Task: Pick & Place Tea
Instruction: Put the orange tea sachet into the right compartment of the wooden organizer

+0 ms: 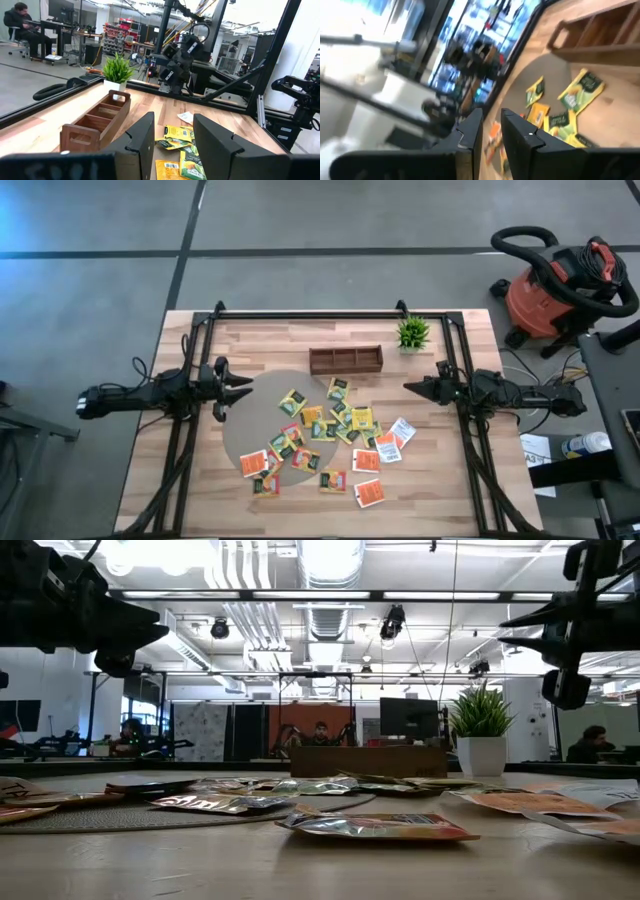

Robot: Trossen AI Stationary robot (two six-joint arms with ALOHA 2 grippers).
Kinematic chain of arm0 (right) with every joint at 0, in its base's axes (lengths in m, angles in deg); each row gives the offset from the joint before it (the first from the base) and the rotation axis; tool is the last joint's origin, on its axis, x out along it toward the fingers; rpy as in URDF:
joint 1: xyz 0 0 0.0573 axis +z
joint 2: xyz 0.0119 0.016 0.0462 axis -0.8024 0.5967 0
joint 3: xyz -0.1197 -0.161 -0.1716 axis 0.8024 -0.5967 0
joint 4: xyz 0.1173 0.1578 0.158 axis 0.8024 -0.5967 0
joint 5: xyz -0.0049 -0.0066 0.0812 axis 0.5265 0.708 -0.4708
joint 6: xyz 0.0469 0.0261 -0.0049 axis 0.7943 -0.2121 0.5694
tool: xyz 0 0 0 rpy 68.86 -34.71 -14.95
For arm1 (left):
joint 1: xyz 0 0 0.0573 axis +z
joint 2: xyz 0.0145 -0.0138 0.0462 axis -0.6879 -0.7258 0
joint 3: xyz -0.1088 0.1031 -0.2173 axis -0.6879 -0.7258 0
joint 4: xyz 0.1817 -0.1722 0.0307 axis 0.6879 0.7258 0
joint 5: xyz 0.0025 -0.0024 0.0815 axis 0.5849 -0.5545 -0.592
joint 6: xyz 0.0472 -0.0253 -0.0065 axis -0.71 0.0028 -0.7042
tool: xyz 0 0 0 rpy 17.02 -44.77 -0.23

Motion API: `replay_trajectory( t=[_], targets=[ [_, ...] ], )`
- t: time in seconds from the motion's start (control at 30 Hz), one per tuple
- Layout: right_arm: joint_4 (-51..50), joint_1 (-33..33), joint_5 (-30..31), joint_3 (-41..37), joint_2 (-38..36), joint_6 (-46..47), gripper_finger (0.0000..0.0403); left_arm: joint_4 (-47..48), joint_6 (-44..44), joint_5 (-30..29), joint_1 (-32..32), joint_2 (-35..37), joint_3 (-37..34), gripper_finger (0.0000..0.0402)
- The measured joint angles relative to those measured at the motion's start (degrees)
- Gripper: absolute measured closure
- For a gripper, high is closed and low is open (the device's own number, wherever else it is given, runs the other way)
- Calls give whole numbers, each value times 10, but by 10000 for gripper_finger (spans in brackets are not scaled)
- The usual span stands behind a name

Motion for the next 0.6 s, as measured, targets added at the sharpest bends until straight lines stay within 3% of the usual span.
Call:
replay_trajectory(
  t=[0.33,0.4,0.5,0.6],
  targets=[
    [23,1,72,0,7,61,335,-3,28,0,0,-1,0,271],
    [62,1,87,0,16,104,335,-27,162,5,-1,-1,0,271],
    [125,1,88,0,42,94,335,-64,385,-4,-1,-1,0,271],
    [175,1,99,0,73,36,335,-68,480,-27,0,-1,0,271]
  ],
)
